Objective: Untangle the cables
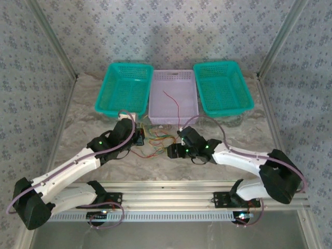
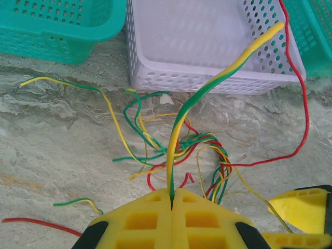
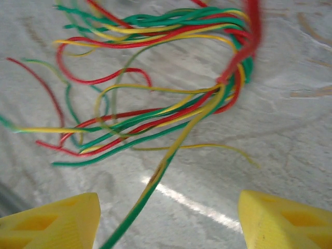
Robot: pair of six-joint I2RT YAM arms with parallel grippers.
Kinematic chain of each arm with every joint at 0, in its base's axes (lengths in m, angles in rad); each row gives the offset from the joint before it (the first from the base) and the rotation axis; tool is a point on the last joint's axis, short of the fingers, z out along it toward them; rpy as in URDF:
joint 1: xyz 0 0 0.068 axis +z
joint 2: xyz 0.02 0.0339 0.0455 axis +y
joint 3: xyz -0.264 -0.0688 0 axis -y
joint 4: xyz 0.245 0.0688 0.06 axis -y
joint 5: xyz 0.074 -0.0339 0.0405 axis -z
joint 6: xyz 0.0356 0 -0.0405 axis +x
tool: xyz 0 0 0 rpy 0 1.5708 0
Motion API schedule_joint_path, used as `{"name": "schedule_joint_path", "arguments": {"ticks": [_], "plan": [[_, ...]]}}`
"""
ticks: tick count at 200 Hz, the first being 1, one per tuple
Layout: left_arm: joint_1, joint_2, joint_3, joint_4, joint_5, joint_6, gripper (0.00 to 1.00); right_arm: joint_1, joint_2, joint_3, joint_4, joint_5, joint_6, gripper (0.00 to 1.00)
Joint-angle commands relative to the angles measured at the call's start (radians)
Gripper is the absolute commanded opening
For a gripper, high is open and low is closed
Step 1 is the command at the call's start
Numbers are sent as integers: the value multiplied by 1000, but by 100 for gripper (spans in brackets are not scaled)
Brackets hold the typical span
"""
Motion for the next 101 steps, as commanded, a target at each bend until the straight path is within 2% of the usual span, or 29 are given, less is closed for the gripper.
{"name": "schedule_joint_path", "arguments": {"ticks": [1, 26, 57, 83, 101], "plan": [[-16, -17, 42, 1, -11, 6, 0, -14, 40, 40, -30, 82, 59, 69], [-25, -28, 42, -8, -5, 13, 0, -22, -13, 32, 5, 83, 48, 67], [-36, -49, 27, -38, 0, 51, 0, -31, -211, -31, 95, 1, -86, 70], [-38, -56, 21, -80, -12, 96, 0, -77, -350, -7, 32, -61, -155, 71], [-42, -64, 11, -75, 3, 135, 0, -100, -345, 44, -14, -102, -160, 70]]}}
